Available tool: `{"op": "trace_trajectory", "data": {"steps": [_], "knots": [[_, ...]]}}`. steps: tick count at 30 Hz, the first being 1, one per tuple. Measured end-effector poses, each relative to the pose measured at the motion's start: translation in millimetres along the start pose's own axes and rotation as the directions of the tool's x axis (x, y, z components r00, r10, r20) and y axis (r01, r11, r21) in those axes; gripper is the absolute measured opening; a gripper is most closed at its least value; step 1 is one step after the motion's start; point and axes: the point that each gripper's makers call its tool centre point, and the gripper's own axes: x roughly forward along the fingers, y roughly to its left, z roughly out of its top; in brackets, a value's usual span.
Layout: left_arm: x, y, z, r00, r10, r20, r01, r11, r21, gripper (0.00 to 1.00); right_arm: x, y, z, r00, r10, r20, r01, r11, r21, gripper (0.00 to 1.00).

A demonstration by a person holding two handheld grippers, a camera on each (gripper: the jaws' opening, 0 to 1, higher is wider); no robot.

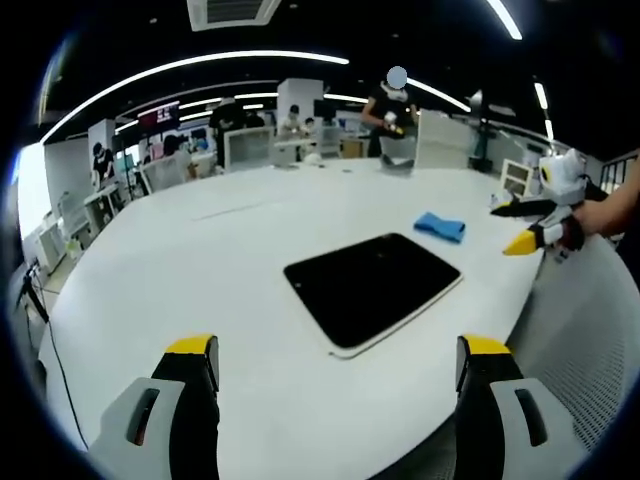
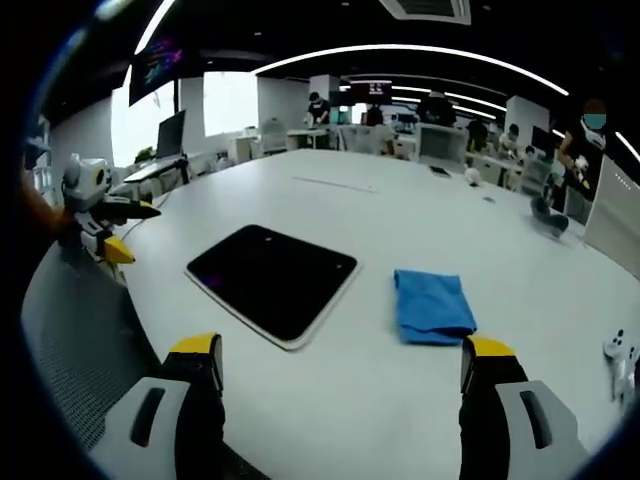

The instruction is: Wipe the mirror surface with the cleaning cloth until all visible marks leave the cleaned area.

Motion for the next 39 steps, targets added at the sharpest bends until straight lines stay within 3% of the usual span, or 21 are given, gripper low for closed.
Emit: {"op": "trace_trajectory", "data": {"steps": [18,24,28,30,32,34,39], "knots": [[-1.9,7.3,-3.2,0.999,0.04,-0.012,-0.04,0.999,-0.015,0.99,-0.9,-0.7,-0.3,1.0,-0.003,0.0,0.003,1.0,-0.007,0.98],[-1.7,5.3,-3.0,1.0,0.028,-0.009,-0.028,0.998,-0.05,0.99,-1.0,-1.5,-2.2,1.0,-0.006,-0.008,0.006,1.0,0.002,0.99],[-1.4,5.4,-3.4,0.999,0.03,-0.011,-0.031,0.999,-0.031,0.99,-2.8,-1.1,-0.3,1.0,-0.011,-0.022,0.01,0.998,-0.055,0.99],[-1.6,6.2,-4.0,0.999,0.035,-0.016,-0.035,0.999,-0.025,0.99,-4.9,-2.5,3.3,0.999,-0.005,-0.035,0.0,0.992,-0.126,0.99],[-1.7,7.3,-3.2,0.999,0.039,-0.014,-0.039,0.999,-0.025,0.99,-9.0,-9.9,13.2,1.0,-0.007,-0.026,0.004,0.993,-0.117,0.99],[-1.3,6.7,-4.4,0.999,0.034,-0.021,-0.034,0.999,-0.013,0.99,-12.5,-14.4,22.4,0.999,0.038,-0.034,-0.04,0.998,-0.054,0.98],[-1.8,7.7,-4.5,0.999,0.04,-0.021,-0.04,0.999,-0.02,0.99,-22.5,-36.8,45.3,0.996,0.073,-0.05,-0.076,0.996,-0.053,0.97]]}}
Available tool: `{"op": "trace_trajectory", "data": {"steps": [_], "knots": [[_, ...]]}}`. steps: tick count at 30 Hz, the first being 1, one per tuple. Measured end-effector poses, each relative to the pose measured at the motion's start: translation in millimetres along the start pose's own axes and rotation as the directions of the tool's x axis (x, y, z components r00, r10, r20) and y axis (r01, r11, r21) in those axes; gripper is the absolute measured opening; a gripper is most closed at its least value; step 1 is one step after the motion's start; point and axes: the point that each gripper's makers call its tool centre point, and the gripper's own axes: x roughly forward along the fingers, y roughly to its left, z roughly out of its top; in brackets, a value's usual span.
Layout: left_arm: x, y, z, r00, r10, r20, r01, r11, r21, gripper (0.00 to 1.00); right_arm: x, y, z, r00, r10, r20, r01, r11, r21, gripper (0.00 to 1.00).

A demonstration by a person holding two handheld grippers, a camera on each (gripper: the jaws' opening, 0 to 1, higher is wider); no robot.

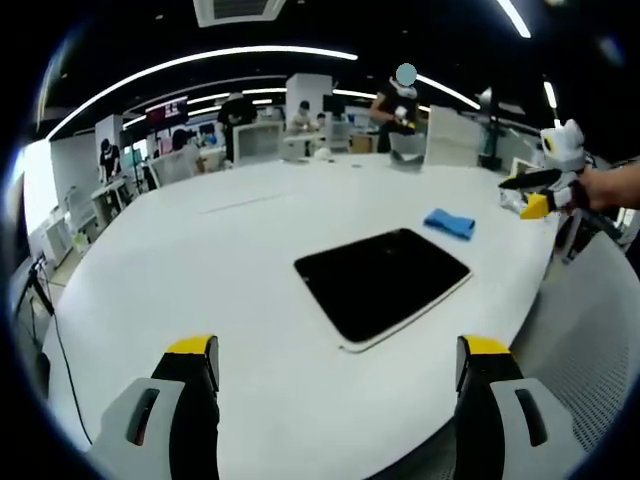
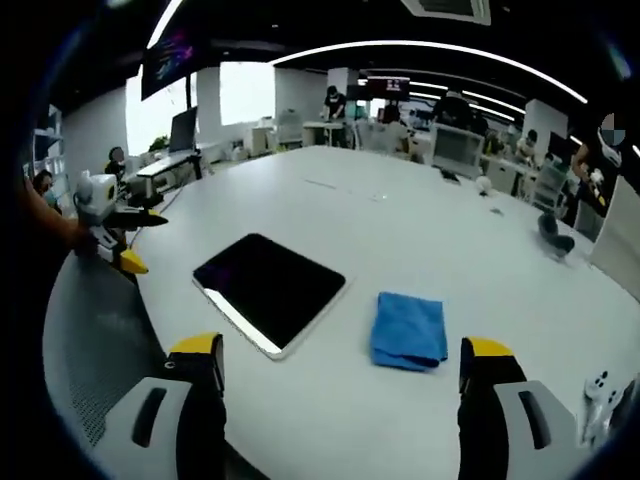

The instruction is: Wipe the mirror surface with the cleaning cloth until all visible marks leave the cleaned area.

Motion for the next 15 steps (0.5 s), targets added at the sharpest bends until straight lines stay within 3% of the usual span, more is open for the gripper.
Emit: {"op": "trace_trajectory", "data": {"steps": [4,8,10,15], "knots": [[0.3,-0.6,-2.0,1.0,-0.002,-0.01,0.002,1.0,-0.002,0.99,-7.5,-10.5,15.1,0.999,0.031,-0.018,-0.031,0.999,-0.013,0.96],[0.8,-2.8,-2.4,1.0,-0.007,-0.014,0.007,1.0,0.008,0.99,-14.9,-6.0,29.9,0.99,0.116,-0.08,-0.12,0.992,-0.046,0.96],[1.1,-1.9,-3.8,1.0,-0.006,-0.016,0.006,1.0,0.003,0.99,-18.3,-3.9,35.8,0.982,0.143,-0.122,-0.155,0.983,-0.095,0.96],[0.6,-3.0,-2.7,1.0,-0.009,-0.014,0.01,1.0,0.008,0.99,-25.4,4.8,40.4,0.942,0.206,-0.266,-0.266,0.94,-0.216,0.94]]}}
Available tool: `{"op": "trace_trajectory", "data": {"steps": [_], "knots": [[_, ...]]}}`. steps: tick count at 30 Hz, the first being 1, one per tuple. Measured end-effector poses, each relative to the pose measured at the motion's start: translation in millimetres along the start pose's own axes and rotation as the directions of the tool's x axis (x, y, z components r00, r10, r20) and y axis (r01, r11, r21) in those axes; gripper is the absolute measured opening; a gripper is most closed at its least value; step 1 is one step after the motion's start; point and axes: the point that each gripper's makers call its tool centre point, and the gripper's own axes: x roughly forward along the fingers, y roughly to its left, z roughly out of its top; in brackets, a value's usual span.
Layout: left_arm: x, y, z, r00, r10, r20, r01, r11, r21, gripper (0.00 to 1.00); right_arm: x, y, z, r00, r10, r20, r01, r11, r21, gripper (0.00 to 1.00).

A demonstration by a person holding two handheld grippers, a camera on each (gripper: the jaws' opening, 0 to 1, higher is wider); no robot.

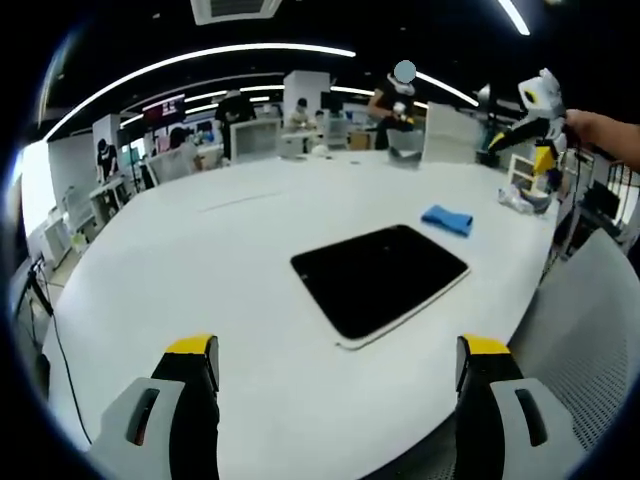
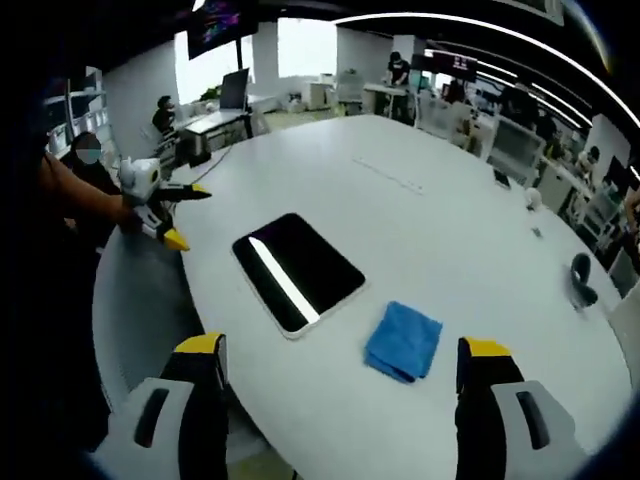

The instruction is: Wipe the mirror surface with the cleaning cloth until all visible marks leave the cleaned area.

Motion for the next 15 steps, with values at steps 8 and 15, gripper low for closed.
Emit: {"op": "trace_trajectory", "data": {"steps": [8,15], "knots": [[-0.1,1.5,0.6,1.0,0.001,0.008,-0.001,1.0,-0.002,0.99,2.1,-20.0,17.8,0.996,0.018,-0.088,-0.025,0.996,-0.085,0.9],[0.2,2.8,1.1,1.0,0.003,0.013,-0.003,1.0,-0.008,0.99,8.9,-46.6,26.7,0.991,0.027,-0.128,-0.041,0.993,-0.111,0.9]]}}
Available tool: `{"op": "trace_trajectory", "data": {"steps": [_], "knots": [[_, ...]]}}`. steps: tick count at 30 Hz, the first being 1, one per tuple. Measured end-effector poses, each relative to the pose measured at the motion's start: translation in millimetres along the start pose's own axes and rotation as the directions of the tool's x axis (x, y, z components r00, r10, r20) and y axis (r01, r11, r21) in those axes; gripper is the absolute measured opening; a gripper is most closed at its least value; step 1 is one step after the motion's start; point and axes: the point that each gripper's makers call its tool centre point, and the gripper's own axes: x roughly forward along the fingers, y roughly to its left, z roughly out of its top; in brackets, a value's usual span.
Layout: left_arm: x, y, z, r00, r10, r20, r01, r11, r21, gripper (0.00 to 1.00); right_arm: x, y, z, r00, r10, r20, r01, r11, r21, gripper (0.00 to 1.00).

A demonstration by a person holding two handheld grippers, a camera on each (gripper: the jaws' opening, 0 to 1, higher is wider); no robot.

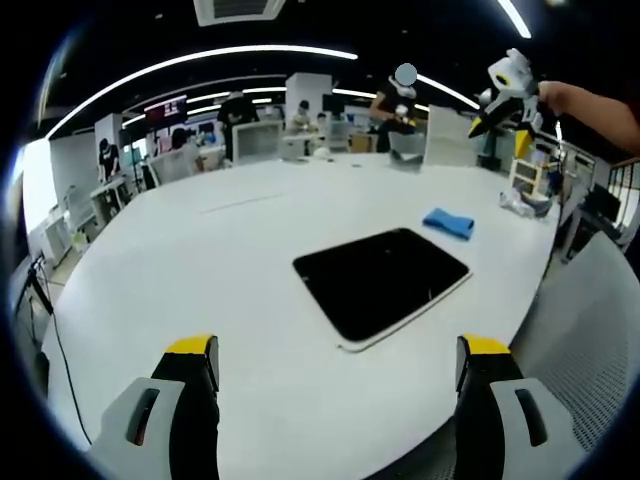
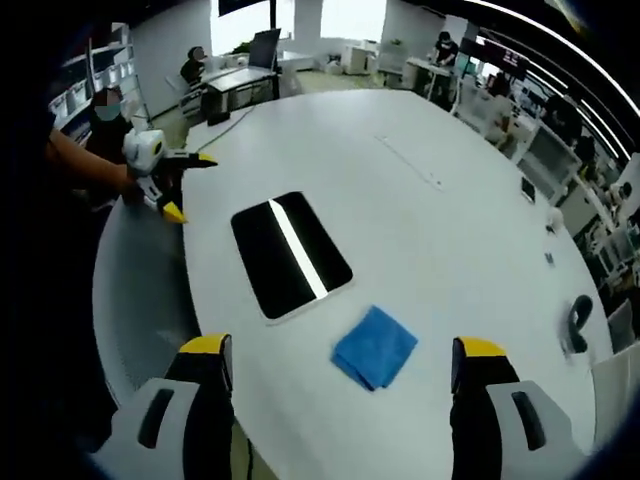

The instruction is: Wipe the mirror surface with the cleaning cloth until all visible marks leave the cleaned area.

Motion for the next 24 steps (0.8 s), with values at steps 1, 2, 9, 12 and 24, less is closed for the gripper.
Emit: {"op": "trace_trajectory", "data": {"steps": [1,2,9,12,24], "knots": [[-0.3,0.0,0.4,1.0,0.001,0.0,-0.001,1.0,-0.002,0.99,0.6,-3.6,0.7,1.0,0.001,-0.008,-0.001,1.0,-0.006,0.9],[-0.3,-0.1,0.4,1.0,0.001,0.0,-0.001,1.0,-0.003,0.99,1.2,-6.6,1.5,1.0,0.003,-0.011,-0.003,1.0,-0.011,0.9],[0.2,1.4,-0.2,1.0,0.004,-0.001,-0.004,1.0,-0.01,0.99,13.6,-17.2,2.4,1.0,0.018,-0.023,-0.019,0.999,-0.03,0.88],[0.1,2.4,-0.2,1.0,0.009,-0.001,-0.009,1.0,-0.017,0.99,26.0,-18.9,-4.9,0.999,0.024,-0.03,-0.025,0.998,-0.058,0.87],[1.2,1.1,-3.1,1.0,0.002,-0.021,-0.003,1.0,-0.019,0.99,76.4,-28.7,-45.0,0.996,0.053,-0.069,-0.056,0.998,-0.032,0.66]]}}
